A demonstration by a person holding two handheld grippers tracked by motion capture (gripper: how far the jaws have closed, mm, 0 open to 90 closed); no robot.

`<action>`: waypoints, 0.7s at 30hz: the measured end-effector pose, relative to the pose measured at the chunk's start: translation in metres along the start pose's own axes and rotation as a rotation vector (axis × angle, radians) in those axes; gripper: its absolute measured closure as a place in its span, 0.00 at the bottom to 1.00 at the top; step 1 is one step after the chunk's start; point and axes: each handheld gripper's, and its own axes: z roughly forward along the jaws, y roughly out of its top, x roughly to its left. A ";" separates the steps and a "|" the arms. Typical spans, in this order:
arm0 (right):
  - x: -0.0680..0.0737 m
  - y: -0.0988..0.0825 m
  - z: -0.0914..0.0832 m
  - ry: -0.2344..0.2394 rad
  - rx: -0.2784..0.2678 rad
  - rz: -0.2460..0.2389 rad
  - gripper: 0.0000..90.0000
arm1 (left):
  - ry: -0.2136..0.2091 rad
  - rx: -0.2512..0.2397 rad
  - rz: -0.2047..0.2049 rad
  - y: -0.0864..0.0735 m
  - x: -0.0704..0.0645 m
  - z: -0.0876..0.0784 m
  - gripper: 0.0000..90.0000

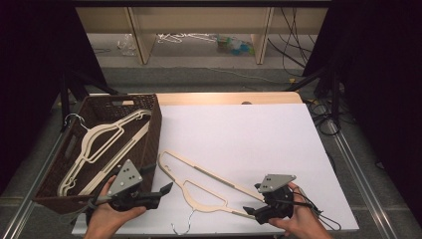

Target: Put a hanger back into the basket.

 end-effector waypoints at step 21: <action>0.012 0.003 0.021 0.088 0.047 -0.074 0.42 | -0.022 0.019 -0.001 -0.036 -0.018 0.017 0.18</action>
